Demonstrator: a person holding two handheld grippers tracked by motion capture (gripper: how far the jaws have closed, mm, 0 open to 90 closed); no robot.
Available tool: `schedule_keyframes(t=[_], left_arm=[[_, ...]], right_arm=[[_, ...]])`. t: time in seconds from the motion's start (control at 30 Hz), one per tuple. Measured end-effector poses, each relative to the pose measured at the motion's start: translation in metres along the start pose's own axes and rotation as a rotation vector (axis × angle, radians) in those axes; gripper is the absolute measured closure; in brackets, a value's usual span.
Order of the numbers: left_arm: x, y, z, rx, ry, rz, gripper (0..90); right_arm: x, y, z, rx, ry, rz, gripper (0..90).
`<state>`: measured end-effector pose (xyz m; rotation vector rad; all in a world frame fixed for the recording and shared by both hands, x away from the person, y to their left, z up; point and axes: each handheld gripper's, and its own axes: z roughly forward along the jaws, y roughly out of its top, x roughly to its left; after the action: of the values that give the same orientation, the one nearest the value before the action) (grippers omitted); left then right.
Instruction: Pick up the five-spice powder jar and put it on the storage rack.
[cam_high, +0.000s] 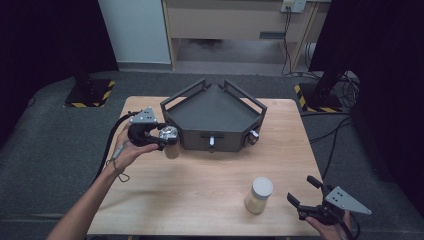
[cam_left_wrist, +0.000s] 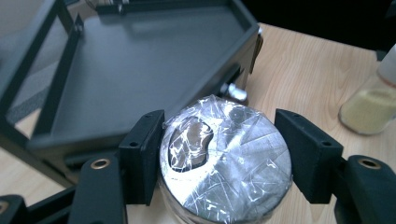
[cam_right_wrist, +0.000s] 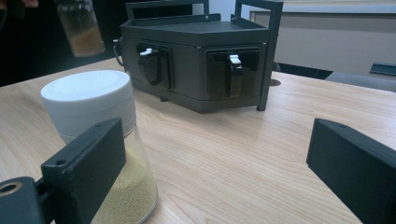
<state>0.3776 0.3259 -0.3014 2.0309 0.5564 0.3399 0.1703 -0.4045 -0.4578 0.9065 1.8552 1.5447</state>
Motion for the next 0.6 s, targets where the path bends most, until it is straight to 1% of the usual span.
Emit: schedule_keyframes(t=[0.2, 0.27, 0.37, 0.4, 0.5, 0.57, 0.6], left_arm=[[0.005, 0.03, 0.001, 0.004, -0.005, 0.032, 34.4], [0.008, 0.038, 0.002, -0.005, -0.015, 0.025, 34.4], [0.011, 0.049, 0.004, -0.017, -0.012, 0.032, 34.4], [0.012, 0.051, 0.006, -0.022, -0.013, 0.028, 34.4], [0.017, 0.06, 0.01, -0.025, -0.014, 0.028, 34.4], [0.02, 0.067, 0.013, -0.023, -0.018, 0.037, 34.5], [0.02, 0.07, 0.015, -0.024, -0.013, 0.037, 34.5]], right_arm=[[0.0, 0.0, 0.0, -0.001, 0.002, 0.001, 5.3], [-0.001, 0.0, 0.0, -0.001, 0.004, 0.001, 5.3], [-0.001, -0.001, 0.0, -0.002, 0.003, 0.002, 5.3], [-0.001, -0.001, 0.0, -0.002, 0.003, 0.004, 5.3], [-0.001, -0.001, 0.0, -0.002, 0.002, 0.005, 5.3], [-0.001, -0.001, 0.0, -0.003, 0.002, 0.005, 5.3], [-0.001, -0.001, 0.0, -0.003, 0.002, 0.006, 5.3]])
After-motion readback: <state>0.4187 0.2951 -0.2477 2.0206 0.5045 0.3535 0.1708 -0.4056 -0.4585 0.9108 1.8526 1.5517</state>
